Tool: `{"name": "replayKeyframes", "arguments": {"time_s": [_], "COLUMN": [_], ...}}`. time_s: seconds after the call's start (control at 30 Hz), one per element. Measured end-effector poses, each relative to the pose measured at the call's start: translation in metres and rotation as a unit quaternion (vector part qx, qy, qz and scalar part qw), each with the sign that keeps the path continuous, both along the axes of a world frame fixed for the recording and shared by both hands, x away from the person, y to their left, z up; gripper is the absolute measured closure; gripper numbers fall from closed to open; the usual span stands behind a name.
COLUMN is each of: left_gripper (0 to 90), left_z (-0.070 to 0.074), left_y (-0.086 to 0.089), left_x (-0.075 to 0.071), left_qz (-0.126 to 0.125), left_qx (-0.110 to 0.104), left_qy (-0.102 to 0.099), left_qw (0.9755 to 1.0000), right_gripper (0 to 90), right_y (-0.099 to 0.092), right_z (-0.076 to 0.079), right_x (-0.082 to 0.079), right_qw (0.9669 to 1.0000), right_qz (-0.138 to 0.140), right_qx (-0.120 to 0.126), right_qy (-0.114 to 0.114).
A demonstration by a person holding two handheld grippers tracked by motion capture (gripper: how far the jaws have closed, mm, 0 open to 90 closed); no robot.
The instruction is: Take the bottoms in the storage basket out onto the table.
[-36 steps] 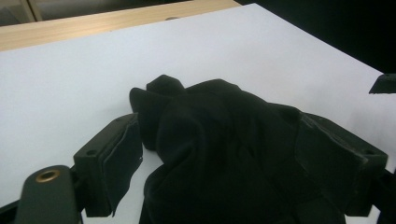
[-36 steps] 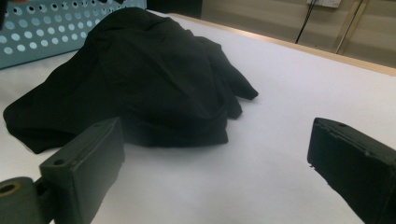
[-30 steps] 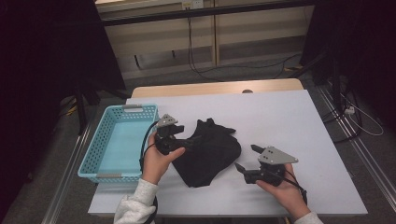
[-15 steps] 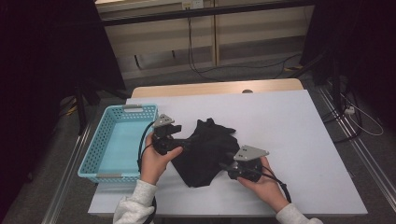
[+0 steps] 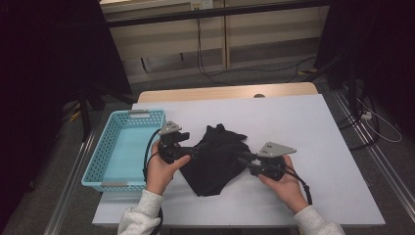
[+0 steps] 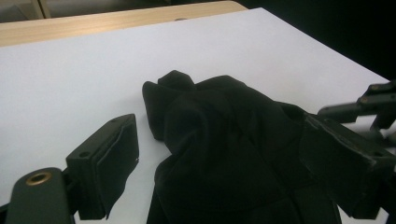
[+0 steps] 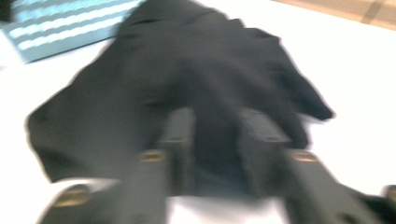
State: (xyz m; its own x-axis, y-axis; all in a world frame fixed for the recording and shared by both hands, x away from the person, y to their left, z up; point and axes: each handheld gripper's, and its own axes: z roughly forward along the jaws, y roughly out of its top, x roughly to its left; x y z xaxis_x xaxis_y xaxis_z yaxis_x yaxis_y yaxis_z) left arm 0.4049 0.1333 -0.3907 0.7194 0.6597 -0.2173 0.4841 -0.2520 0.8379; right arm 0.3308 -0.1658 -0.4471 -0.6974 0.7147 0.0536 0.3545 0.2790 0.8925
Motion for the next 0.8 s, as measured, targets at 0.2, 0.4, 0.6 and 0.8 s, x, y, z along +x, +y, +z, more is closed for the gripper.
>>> {"name": "replayKeyframes", "arguments": {"time_s": [0.2,0.4,0.6,0.8], "left_gripper": [12.8,12.7,12.8,12.7], "left_z": [0.002,0.001,0.001,0.003], "left_y": [0.000,0.006,0.012,0.014], "left_x": [0.000,-0.002,-0.004,-0.005], "left_qz": [-0.004,0.004,0.010,0.007], "left_qx": [0.004,0.007,0.004,-0.001], "left_qy": [-0.004,-0.003,-0.004,-0.007], "left_qw": [1.0000,1.0000,0.9999,1.0000], "right_gripper": [32.3,54.7,87.3,87.7], "right_y": [0.031,0.047,0.045,0.019], "right_z": [-0.005,-0.013,-0.012,-0.001], "right_x": [-0.003,0.000,0.007,0.010], "right_qw": [0.9989,0.9948,0.9948,0.9978], "right_qz": [0.040,0.038,0.041,0.014], "right_qx": [-0.020,-0.090,-0.079,-0.044], "right_qy": [0.013,0.030,0.049,0.048]}}
